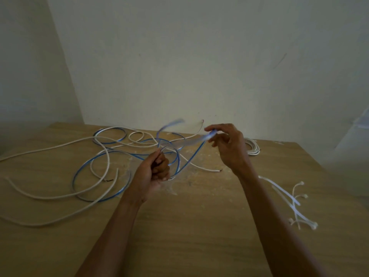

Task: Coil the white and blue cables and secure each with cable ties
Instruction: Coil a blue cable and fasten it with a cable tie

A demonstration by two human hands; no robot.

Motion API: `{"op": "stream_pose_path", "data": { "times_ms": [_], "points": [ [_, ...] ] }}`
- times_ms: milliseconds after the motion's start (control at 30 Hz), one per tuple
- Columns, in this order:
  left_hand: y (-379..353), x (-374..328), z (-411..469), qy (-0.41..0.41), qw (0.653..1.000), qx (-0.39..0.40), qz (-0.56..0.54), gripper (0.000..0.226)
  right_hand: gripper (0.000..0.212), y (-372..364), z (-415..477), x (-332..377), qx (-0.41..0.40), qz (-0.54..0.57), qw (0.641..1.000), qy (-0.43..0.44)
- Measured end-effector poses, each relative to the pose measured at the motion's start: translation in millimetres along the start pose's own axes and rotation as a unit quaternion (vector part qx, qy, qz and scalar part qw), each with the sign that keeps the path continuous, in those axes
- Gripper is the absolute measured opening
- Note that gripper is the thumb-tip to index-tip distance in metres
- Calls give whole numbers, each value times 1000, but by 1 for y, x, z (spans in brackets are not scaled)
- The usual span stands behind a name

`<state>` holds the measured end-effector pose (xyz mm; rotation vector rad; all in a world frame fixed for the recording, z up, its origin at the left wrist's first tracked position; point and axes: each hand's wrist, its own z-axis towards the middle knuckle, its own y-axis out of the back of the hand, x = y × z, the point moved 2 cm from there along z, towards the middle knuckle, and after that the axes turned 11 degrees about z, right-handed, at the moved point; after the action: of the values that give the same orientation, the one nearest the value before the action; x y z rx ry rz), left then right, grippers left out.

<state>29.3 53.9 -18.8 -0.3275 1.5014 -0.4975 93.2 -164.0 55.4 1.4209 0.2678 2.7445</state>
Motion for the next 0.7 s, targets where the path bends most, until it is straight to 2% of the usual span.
{"op": "stream_pose_path", "data": {
  "times_ms": [67, 100, 200, 267, 367, 400, 467, 567, 633, 700],
  "points": [
    [-2, 2, 3, -3, 1000, -24, -1, 50, 35, -7, -6, 0, 6, -11, 999, 30],
    [-3, 2, 4, -14, 999, -34, 15, 47, 36, -9, -9, 1, 25, 23, 999, 13],
    [-4, 3, 3, -59, 990, -47, 117, 41, 37, -18, -23, 5, 127, 206, 965, -100],
    [-10, 6, -1, -72, 982, -33, 173, 40, 40, -29, -33, 3, 172, 211, 952, -142],
    [-25, 9, -4, -66, 979, -7, 195, 44, 27, -46, -42, -4, 136, 40, 987, -76],
    [-28, 10, -4, -65, 978, -8, 195, 46, 30, -51, -45, -6, 119, 19, 990, -67],
    [-31, 11, -3, -64, 975, -35, 209, 47, 36, -59, -53, -3, 58, 22, 997, -47],
    [-37, 17, -5, -72, 957, -37, 277, 52, 7, -73, -65, 3, -37, 17, 999, -1],
    [-46, 19, -10, -86, 947, -12, 310, 42, 14, -80, -71, 6, -52, -6, 998, 41],
    [-48, 21, -10, -70, 960, -3, 271, 32, 15, -81, -71, 7, -54, -37, 995, 73]
  ]
}}
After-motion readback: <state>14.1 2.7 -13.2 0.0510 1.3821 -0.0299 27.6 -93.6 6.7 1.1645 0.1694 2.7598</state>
